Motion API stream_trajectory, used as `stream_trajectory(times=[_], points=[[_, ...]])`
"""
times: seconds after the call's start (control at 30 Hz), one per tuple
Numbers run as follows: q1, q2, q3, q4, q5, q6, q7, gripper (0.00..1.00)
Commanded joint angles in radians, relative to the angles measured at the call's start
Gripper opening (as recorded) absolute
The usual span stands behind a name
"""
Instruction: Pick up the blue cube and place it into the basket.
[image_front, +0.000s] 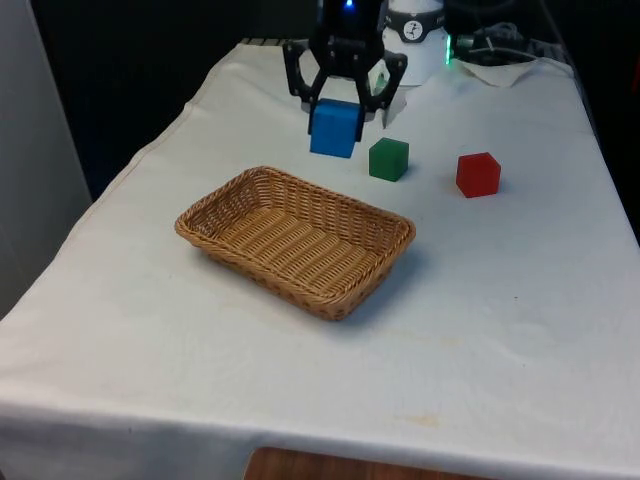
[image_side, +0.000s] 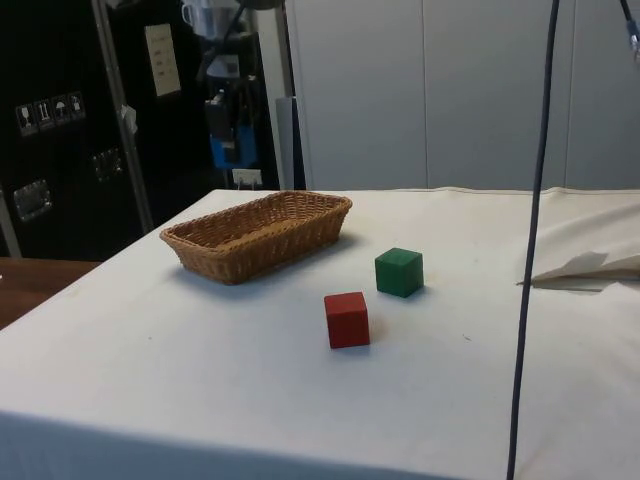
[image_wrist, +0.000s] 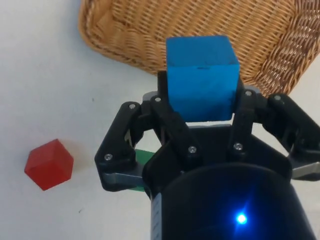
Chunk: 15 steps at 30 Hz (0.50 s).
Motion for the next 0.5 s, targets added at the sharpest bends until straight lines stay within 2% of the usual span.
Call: stream_trajectory(times=[0.0, 0.03, 0.07, 0.1, 0.33, 0.37, 0.4, 0.47], points=[[-0.010, 0.007, 0.000, -0.003, 0.019, 0.018, -0.022, 0.01], [-0.011, 0.011, -0.004, -0.003, 0.025, 0.020, -0.029, 0.01], [-0.002, 0.007, -0.010, 0.000, 0.012, 0.007, -0.017, 0.01], [-0.011, 0.016, -0.009, -0.002, 0.030, 0.025, -0.036, 0.01], [-0.013, 0.078, -0.043, 0.010, 0.061, 0.070, -0.078, 0.01], [-0.005, 0.072, -0.050, 0.007, 0.049, 0.062, -0.067, 0.01], [-0.013, 0.085, -0.045, 0.011, 0.063, 0.075, -0.081, 0.01], [-0.014, 0.099, -0.049, 0.014, 0.065, 0.086, -0.084, 0.01]])
